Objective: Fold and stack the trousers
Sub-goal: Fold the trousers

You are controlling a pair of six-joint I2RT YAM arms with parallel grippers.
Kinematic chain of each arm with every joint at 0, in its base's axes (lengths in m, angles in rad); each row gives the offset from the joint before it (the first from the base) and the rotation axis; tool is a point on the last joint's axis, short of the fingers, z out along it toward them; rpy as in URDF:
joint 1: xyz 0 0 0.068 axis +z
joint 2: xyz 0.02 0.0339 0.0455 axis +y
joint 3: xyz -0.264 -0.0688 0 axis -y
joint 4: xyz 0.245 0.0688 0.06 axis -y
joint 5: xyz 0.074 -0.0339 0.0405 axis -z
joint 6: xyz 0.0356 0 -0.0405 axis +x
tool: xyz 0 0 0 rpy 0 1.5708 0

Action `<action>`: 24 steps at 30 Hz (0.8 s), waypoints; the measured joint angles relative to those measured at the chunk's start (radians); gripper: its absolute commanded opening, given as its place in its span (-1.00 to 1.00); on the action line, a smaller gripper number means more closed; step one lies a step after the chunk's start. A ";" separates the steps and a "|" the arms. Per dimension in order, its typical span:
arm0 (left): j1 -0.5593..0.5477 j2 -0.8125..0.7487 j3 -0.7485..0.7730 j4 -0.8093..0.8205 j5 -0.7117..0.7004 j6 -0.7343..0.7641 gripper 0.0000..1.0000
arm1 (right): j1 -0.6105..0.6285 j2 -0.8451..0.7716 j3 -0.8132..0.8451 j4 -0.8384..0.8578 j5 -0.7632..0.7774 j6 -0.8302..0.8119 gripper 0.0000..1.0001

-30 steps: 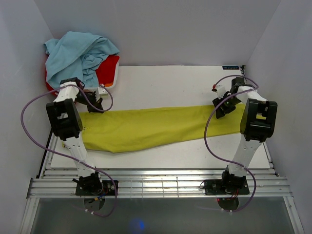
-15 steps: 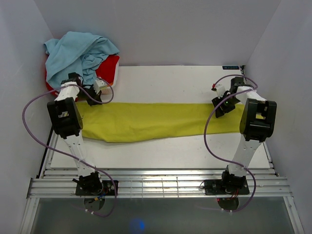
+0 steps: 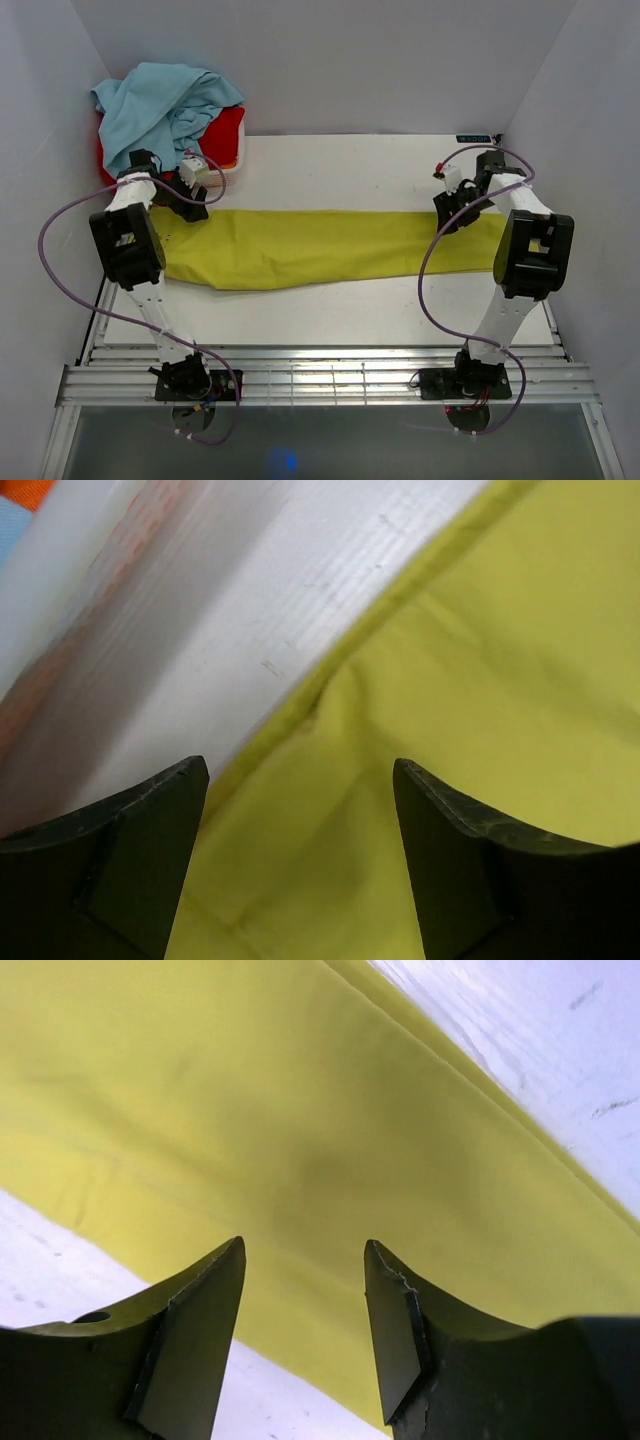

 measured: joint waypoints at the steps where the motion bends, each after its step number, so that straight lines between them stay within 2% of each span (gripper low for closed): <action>1: 0.006 -0.040 -0.014 -0.039 0.013 0.029 0.73 | 0.008 -0.027 0.000 -0.011 -0.014 -0.003 0.13; 6: 0.014 -0.417 -0.195 -0.210 0.049 0.246 0.76 | 0.076 -0.136 -0.004 -0.048 -0.073 -0.017 0.12; 10: -0.024 -0.721 -0.437 -0.218 0.055 0.389 0.81 | 0.165 -0.174 -0.048 -0.049 -0.088 -0.017 0.10; 13: -0.083 -0.843 -0.644 -0.166 0.038 0.451 0.84 | 0.225 -0.155 -0.069 -0.055 -0.089 -0.010 0.09; 18: -0.204 -0.955 -0.978 0.031 -0.036 0.533 0.86 | 0.261 -0.110 -0.069 -0.051 -0.085 0.011 0.08; 24: -0.222 -1.179 -1.284 0.314 -0.105 0.663 0.88 | 0.285 -0.036 -0.068 -0.019 -0.047 0.041 0.07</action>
